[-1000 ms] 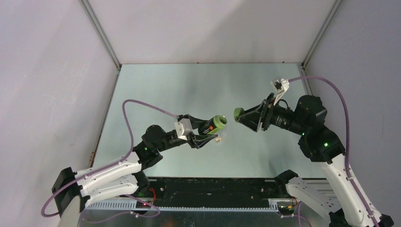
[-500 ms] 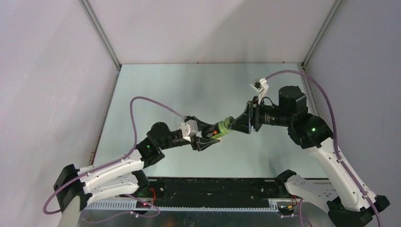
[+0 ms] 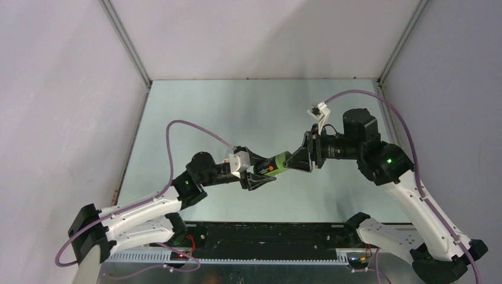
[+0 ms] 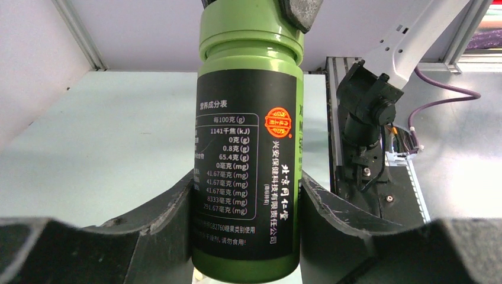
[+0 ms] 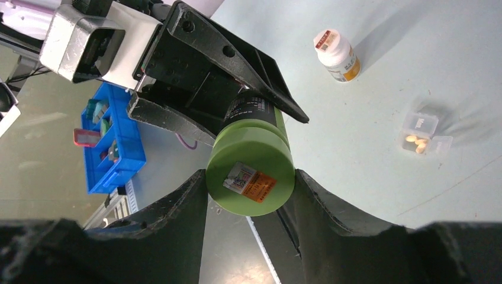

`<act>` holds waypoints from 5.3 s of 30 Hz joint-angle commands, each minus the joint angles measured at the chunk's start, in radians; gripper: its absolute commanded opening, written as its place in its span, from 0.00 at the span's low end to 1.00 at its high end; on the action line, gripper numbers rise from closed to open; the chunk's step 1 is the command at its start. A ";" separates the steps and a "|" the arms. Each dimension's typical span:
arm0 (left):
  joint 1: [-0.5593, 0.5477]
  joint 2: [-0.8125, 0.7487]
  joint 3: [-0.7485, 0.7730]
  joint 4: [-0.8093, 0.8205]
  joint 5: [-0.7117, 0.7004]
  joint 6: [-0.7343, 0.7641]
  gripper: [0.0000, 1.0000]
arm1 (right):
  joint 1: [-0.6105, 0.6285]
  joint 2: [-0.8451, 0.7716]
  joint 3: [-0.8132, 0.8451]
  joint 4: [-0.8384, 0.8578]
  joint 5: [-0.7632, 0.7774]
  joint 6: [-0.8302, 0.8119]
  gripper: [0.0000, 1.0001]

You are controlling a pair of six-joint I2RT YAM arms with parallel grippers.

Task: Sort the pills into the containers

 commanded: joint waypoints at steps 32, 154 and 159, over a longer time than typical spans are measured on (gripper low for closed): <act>0.003 0.053 0.087 0.073 0.065 0.053 0.00 | 0.316 -0.025 -0.180 0.113 0.571 0.488 0.36; 0.030 0.111 -0.064 0.375 0.055 -0.204 0.00 | 0.257 -0.085 -0.166 0.325 0.775 0.397 0.90; 0.031 0.110 -0.068 0.379 0.052 -0.206 0.00 | 0.254 -0.136 -0.171 0.352 0.766 0.374 0.95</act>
